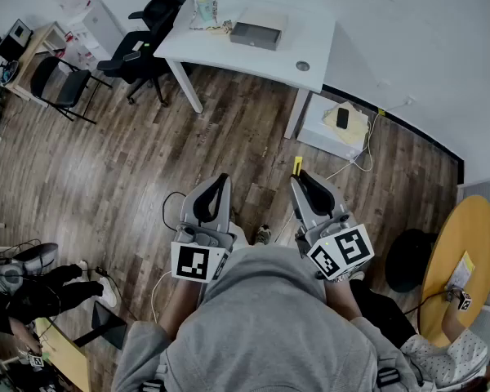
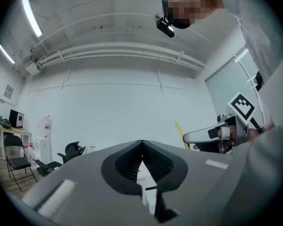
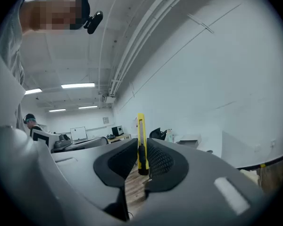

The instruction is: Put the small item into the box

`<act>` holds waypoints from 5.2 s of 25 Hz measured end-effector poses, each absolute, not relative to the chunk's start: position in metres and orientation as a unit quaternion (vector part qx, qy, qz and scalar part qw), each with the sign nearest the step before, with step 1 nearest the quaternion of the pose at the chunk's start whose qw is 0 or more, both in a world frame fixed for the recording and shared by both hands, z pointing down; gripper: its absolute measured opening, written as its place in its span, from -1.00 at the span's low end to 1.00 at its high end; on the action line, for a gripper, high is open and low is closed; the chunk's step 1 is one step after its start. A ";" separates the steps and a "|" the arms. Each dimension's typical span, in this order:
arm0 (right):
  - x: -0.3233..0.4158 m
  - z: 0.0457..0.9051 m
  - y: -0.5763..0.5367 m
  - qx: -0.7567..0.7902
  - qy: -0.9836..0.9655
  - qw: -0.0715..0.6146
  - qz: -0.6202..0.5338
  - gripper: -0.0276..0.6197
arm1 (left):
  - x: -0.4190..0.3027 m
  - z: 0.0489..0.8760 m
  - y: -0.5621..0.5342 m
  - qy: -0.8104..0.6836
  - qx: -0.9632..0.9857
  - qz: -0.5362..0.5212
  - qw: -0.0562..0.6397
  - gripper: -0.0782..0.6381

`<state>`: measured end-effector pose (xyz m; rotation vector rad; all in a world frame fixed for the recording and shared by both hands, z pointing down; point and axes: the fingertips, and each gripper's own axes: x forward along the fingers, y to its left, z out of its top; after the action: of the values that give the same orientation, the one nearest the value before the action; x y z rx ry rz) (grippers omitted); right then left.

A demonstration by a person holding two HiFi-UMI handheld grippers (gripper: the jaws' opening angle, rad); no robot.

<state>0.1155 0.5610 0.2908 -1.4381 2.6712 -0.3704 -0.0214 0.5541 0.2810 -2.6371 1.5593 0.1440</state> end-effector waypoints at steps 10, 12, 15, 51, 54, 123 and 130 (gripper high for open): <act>0.104 0.291 0.563 -0.465 0.878 0.035 -0.112 -0.67 | -0.035 0.283 0.557 0.518 -0.853 0.046 0.037 -0.77; 0.104 0.291 0.562 -0.463 0.878 0.036 -0.113 -0.67 | -0.033 0.283 0.556 0.516 -0.855 0.044 0.037 -0.77; 0.105 0.291 0.559 -0.462 0.879 0.036 -0.115 -0.67 | -0.029 0.283 0.553 0.512 -0.857 0.044 0.037 -0.77; 0.050 0.306 0.395 -0.482 0.864 0.006 -0.146 -0.67 | -0.091 0.297 0.377 0.503 -0.863 0.049 0.005 -0.77; 0.044 0.307 0.373 -0.487 0.860 0.011 -0.150 -0.66 | -0.098 0.299 0.356 0.500 -0.865 0.046 0.007 -0.77; 0.068 0.351 0.023 -0.518 0.831 0.003 -0.203 -0.66 | -0.115 0.313 0.015 0.505 -0.863 0.005 -0.003 -0.77; 0.094 0.355 -0.012 -0.510 0.837 0.002 -0.201 -0.66 | -0.084 0.312 -0.023 0.510 -0.860 0.017 0.008 -0.77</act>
<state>0.0938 -0.0121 0.3547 -1.5984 2.6243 -0.6315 -0.0837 -0.0229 0.3115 -2.6872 1.5956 0.0522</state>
